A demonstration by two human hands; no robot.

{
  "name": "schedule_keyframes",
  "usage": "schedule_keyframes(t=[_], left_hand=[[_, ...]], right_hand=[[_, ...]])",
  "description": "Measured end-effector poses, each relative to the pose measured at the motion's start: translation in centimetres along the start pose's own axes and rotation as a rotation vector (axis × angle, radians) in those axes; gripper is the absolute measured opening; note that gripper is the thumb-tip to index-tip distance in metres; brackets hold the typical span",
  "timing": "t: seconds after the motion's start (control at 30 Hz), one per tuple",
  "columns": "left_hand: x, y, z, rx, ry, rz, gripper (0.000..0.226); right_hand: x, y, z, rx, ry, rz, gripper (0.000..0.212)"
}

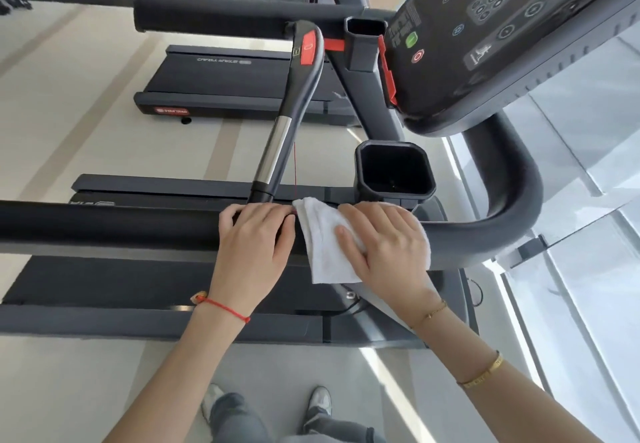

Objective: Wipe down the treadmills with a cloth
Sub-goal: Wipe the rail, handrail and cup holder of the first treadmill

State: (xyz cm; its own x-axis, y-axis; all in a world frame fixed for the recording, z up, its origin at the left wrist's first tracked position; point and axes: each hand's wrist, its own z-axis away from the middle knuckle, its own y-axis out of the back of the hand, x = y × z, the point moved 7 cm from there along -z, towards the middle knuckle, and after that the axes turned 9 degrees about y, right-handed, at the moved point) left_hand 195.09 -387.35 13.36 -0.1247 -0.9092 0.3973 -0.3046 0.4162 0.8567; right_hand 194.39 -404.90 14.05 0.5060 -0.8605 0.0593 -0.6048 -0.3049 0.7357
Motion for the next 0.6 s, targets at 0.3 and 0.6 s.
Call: schedule_keyframes(t=[0.3,0.6], left_hand=[[0.5,-0.1,-0.4,0.008,0.035,0.022,0.011],[4.3,-0.6,-4.7,-0.034,-0.069,0.148,0.021]], right_hand=[[0.3,0.1,0.1,0.071,-0.01,-0.127,0.021],[5.9,4.4,-2.1,0.15,-0.245,-0.296,0.026]])
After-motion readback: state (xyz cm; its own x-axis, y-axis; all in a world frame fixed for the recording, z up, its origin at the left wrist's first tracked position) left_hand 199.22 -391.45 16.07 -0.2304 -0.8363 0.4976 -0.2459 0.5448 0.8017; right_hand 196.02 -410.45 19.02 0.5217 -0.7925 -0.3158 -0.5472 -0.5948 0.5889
